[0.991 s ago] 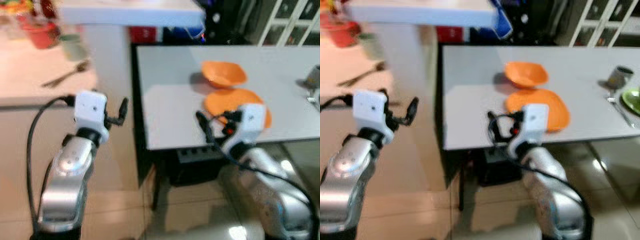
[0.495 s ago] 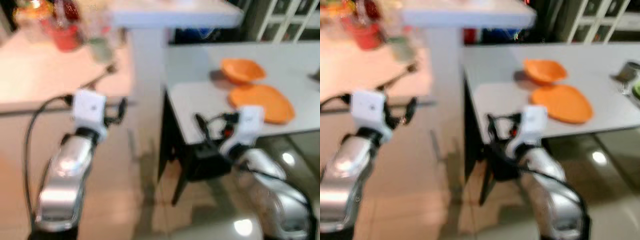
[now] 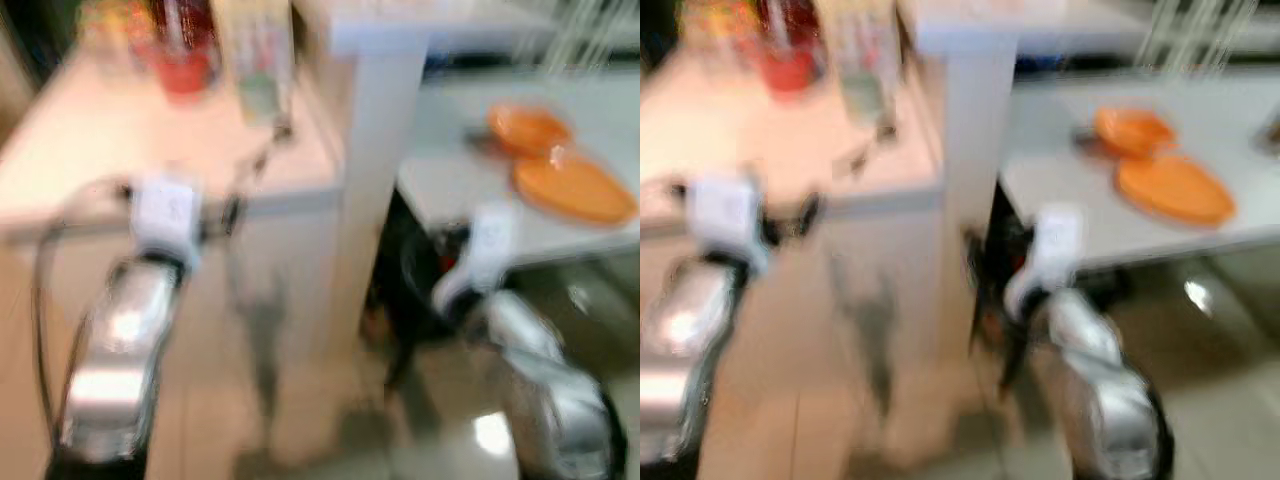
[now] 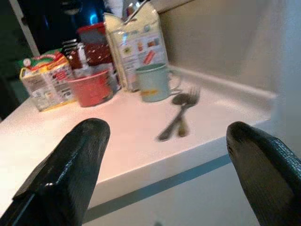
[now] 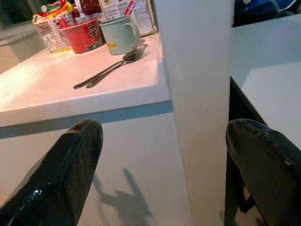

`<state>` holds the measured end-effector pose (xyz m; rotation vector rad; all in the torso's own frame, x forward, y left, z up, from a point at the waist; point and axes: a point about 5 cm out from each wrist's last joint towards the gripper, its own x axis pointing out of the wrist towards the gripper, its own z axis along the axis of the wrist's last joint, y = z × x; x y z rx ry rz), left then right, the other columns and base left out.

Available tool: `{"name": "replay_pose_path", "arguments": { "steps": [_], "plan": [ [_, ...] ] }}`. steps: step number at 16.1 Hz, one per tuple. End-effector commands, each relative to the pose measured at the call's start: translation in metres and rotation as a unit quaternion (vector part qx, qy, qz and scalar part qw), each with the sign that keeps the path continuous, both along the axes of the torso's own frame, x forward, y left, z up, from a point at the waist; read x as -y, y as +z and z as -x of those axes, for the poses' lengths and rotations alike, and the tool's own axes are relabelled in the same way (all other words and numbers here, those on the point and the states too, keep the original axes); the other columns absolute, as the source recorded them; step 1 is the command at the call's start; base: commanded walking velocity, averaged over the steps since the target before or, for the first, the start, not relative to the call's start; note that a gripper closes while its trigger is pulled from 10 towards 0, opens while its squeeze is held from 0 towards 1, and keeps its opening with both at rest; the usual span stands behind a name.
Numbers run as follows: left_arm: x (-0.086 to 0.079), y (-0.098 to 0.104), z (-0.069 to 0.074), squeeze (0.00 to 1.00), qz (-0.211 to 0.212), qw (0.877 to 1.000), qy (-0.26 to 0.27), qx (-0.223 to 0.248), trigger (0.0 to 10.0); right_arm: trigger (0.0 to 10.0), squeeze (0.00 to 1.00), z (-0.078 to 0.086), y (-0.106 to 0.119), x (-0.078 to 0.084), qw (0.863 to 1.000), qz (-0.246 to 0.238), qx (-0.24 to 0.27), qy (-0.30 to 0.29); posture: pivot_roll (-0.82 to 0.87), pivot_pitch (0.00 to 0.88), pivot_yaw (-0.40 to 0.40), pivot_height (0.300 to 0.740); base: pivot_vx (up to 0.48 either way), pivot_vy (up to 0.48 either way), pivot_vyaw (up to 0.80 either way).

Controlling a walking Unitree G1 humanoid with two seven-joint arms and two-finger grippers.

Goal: Setting the table

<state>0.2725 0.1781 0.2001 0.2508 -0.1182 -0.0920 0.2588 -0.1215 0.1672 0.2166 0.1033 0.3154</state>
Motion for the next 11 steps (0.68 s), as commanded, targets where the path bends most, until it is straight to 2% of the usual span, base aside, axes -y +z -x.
{"name": "replay_pose_path", "arguments": {
  "steps": [1,10,11],
  "plan": [
    [0.0081,0.0046,-0.0022,0.00,0.001,1.000,-0.018,0.006,10.0,10.0,0.00,-0.0008,0.0026,0.0096,1.000,0.003,0.006,-0.020,0.05,0.000,-0.006,0.740,0.000,0.480,-0.73],
    [0.0107,0.0071,-0.0052,0.00,-0.002,1.000,-0.027,0.011,10.0,10.0,0.00,0.0001,0.0028,0.0107,1.000,-0.002,0.006,-0.026,0.05,0.000,-0.003,0.740,0.000,0.480,-0.77],
    [0.0116,0.0088,-0.0052,0.00,-0.003,0.999,-0.026,0.019,10.0,10.0,0.00,0.0001,0.0029,0.0108,1.000,-0.003,0.006,-0.026,0.05,0.000,-0.003,0.740,0.000,0.000,-0.80]
  ]
}}
